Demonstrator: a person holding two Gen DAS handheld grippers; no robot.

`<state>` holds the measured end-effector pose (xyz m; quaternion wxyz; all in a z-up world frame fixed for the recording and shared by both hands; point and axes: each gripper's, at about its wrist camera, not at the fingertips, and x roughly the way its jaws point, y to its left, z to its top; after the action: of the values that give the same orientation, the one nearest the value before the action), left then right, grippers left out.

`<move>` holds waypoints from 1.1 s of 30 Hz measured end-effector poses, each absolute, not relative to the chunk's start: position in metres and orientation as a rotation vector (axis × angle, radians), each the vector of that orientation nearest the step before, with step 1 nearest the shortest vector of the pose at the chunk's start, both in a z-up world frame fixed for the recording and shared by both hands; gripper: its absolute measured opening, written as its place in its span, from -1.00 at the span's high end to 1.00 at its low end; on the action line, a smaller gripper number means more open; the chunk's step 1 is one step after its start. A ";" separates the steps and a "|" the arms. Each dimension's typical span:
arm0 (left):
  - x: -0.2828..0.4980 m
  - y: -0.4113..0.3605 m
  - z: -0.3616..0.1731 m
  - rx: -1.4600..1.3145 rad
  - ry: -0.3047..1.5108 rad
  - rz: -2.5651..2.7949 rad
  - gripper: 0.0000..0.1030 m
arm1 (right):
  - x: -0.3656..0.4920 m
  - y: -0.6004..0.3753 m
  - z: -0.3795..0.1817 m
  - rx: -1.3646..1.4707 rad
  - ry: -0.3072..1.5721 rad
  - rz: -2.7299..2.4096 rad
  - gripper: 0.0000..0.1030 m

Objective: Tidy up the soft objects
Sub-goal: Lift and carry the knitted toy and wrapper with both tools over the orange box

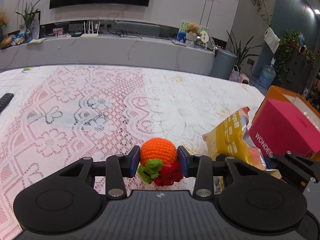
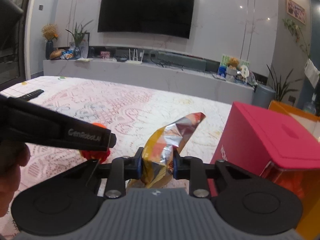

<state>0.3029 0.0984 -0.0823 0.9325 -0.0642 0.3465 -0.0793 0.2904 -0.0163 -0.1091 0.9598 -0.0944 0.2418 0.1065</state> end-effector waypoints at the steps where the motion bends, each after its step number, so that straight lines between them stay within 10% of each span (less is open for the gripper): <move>1: 0.300 0.099 -0.079 -0.131 0.699 -0.163 0.12 | 0.288 -0.016 -0.106 -0.196 0.482 0.219 0.53; 33: 0.189 -0.056 0.029 -0.029 0.558 -0.483 0.12 | 0.129 -0.185 0.022 -0.108 0.362 0.230 0.54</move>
<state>0.1890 -0.0555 0.0294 0.9326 -0.0141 0.2727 -0.2361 0.1295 -0.1850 0.0224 0.9756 -0.0534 0.1796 0.1143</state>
